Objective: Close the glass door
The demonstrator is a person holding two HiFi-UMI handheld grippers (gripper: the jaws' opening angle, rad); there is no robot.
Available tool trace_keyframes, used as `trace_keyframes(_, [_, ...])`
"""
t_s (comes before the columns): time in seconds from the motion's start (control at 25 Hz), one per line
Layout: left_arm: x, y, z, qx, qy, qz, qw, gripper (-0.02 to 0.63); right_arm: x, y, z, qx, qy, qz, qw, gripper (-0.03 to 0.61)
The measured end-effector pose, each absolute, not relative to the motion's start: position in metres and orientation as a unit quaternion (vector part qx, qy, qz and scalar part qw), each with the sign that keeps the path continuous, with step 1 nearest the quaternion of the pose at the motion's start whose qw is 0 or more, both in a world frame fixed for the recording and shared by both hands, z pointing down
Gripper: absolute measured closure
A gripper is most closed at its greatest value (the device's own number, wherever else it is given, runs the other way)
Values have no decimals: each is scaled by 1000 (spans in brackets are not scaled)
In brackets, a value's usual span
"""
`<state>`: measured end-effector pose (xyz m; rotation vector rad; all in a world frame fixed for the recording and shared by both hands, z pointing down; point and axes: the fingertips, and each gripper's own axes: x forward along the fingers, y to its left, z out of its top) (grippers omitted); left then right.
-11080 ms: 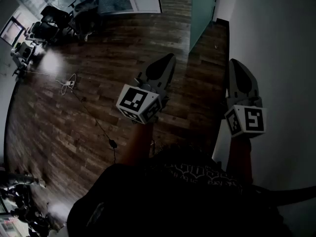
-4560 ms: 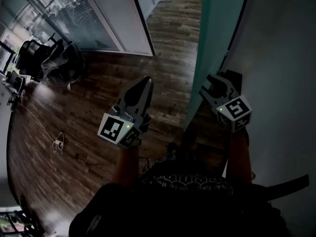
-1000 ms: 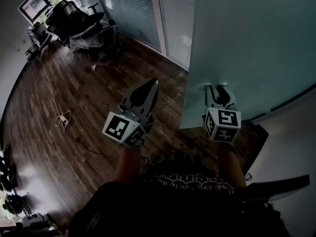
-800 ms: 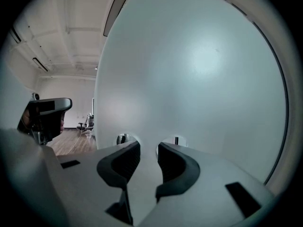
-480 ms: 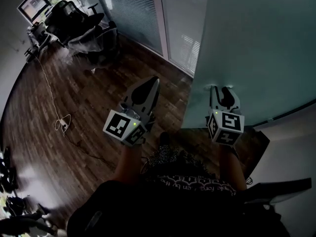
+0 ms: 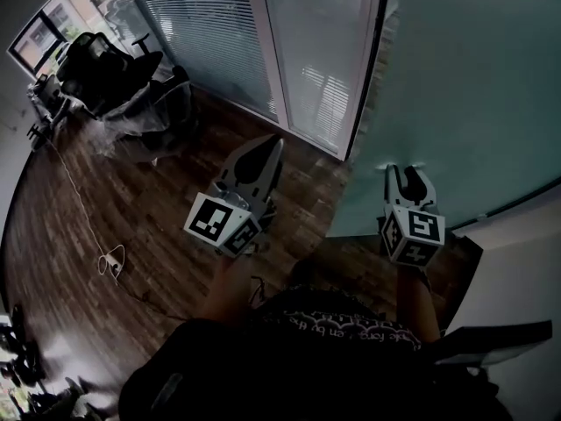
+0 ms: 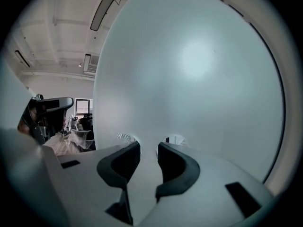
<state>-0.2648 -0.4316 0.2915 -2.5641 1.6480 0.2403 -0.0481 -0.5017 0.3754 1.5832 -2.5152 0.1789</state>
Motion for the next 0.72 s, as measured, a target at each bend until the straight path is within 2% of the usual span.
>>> trace_keyframes(0.72, [-292, -526, 298, -871, 483, 87, 19, 612, -69, -607, 374, 576, -812, 52, 77, 460])
